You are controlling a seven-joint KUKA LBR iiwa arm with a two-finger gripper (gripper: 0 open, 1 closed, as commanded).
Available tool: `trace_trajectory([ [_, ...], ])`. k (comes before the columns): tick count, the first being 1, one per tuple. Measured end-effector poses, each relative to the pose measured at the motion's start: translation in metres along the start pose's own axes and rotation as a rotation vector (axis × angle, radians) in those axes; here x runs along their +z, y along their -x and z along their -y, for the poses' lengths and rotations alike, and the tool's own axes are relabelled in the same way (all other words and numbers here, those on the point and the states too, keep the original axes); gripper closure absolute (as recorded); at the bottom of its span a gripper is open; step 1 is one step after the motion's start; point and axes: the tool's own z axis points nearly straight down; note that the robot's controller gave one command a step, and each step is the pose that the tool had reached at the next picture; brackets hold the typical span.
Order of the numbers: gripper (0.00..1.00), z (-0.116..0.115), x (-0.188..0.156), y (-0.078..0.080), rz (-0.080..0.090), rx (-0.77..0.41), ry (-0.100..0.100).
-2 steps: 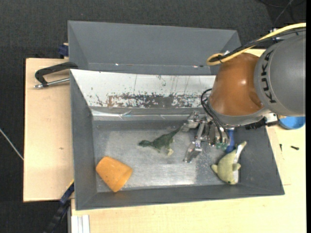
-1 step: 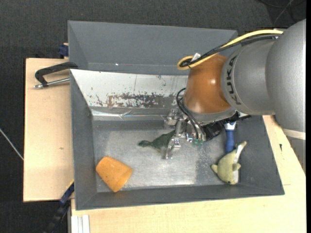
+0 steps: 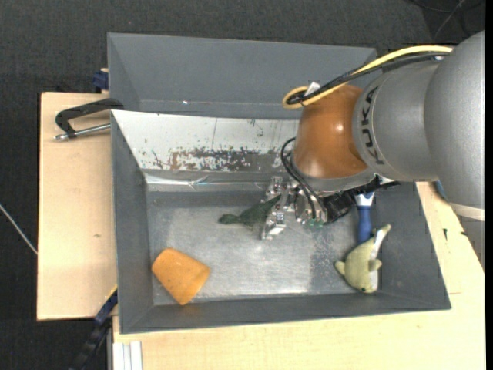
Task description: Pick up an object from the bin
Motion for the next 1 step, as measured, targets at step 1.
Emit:
trace_trajectory([
  [1,1.0,0.0001,-0.1659,0.0155,0.0,-0.04,0.0],
])
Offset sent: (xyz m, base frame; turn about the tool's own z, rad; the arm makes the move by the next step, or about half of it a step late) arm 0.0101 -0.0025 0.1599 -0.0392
